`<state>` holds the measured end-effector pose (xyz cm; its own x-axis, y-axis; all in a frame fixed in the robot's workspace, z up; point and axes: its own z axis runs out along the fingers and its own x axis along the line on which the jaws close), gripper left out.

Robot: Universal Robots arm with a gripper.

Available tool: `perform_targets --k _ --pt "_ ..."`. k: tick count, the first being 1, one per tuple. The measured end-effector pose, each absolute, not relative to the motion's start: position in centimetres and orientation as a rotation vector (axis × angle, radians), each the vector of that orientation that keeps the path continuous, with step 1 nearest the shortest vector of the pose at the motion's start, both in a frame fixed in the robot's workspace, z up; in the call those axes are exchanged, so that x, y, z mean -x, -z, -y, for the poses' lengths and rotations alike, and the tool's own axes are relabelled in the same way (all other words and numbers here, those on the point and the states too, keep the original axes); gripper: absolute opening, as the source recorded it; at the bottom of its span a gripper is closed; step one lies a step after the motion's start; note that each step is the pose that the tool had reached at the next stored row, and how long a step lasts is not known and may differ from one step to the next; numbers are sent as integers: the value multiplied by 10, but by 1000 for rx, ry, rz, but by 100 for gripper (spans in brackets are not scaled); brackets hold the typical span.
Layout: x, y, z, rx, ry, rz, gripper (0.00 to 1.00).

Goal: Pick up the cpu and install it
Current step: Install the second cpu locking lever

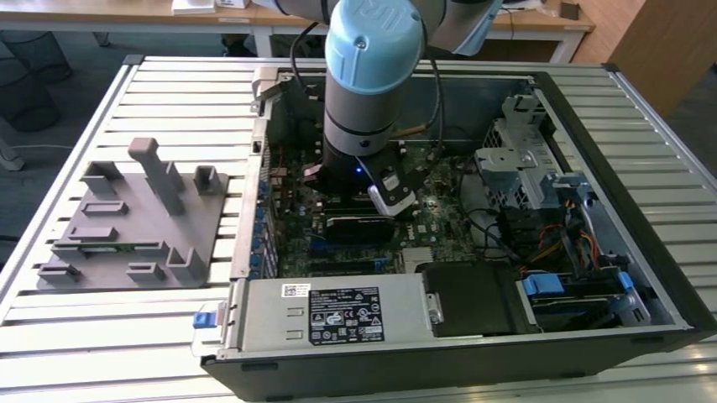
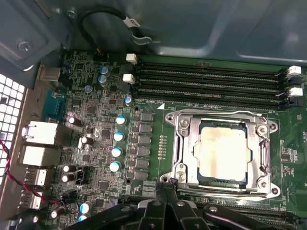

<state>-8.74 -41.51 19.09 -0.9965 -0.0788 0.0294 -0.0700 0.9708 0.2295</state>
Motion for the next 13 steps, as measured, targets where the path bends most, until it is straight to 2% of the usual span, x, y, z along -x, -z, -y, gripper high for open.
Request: perform_targets --k 13 --pt "88 -196 412 -117 363 3080 11"
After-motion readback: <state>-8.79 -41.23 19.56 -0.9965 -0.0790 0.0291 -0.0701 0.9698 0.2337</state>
